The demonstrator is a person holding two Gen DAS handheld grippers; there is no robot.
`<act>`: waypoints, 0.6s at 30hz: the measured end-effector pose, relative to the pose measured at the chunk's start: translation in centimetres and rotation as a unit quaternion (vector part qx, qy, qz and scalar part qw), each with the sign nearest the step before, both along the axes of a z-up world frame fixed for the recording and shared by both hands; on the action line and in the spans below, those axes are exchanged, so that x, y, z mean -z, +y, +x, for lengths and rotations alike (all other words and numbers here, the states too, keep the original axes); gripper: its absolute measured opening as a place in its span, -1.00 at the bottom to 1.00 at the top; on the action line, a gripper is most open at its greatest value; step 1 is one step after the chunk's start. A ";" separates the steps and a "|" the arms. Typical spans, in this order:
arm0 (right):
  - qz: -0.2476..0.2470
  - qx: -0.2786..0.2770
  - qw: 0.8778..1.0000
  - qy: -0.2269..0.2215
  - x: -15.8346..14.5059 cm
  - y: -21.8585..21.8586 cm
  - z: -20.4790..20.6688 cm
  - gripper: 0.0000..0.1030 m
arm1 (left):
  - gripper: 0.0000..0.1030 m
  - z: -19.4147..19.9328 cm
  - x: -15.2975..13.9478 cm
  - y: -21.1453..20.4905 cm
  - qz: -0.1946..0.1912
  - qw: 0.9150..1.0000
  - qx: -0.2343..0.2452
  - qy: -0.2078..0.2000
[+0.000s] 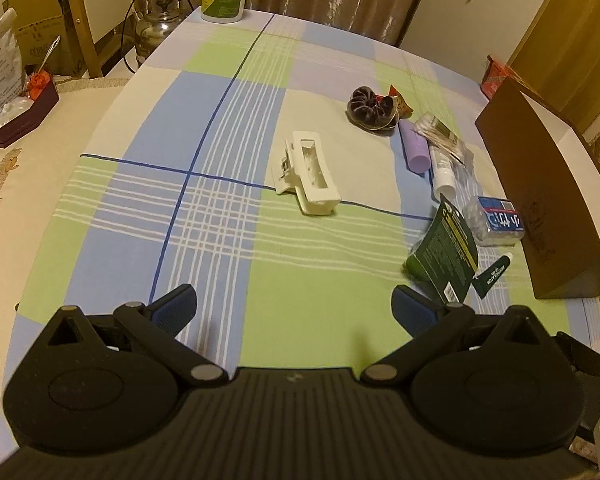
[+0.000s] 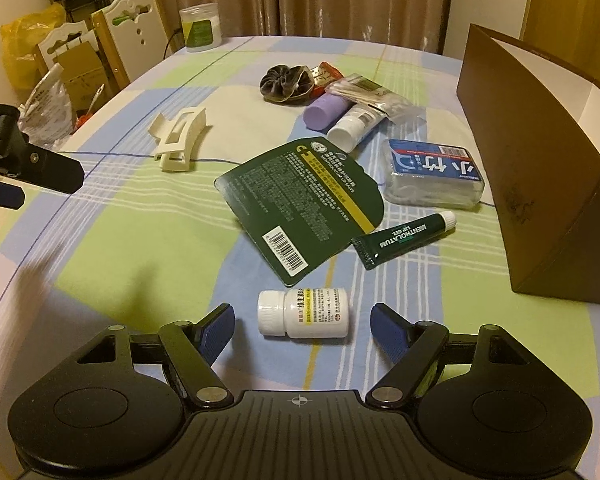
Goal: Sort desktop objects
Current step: 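Close the right gripper on the white pill bottle while the left gripper approaches the white clip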
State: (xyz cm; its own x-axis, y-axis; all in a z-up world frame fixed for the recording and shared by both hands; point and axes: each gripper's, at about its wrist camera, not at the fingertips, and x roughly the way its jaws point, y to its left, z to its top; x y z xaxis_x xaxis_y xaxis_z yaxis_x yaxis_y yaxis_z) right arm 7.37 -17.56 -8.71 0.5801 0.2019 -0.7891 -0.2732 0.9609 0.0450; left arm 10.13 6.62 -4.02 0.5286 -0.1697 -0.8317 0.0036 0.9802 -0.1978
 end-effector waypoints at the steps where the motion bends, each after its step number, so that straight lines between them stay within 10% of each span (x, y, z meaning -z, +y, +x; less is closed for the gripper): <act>1: 0.001 0.001 1.000 0.000 0.0 -0.1 0.0 0.52 | 0.98 0.1 0.0 0.0 0.000 1.000 0.000 0.000; 8: 0.004 0.004 1.000 0.009 0.1 -0.5 0.3 -0.09 | 0.98 1.3 0.3 -0.4 0.000 1.000 0.009 0.000; 18: 0.006 0.002 1.000 0.005 -0.7 -0.6 0.1 -0.10 | 0.98 4.5 0.8 -0.4 0.024 0.999 0.019 -0.018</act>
State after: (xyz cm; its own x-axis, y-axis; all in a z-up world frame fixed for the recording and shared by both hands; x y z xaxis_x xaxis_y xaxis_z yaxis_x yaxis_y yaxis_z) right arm 7.52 -18.20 -8.06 0.5728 0.2082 -0.7928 -0.2684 0.9615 0.0586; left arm 14.62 6.17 -4.77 0.5530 -0.1505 -0.8195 0.0470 0.9876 -0.1497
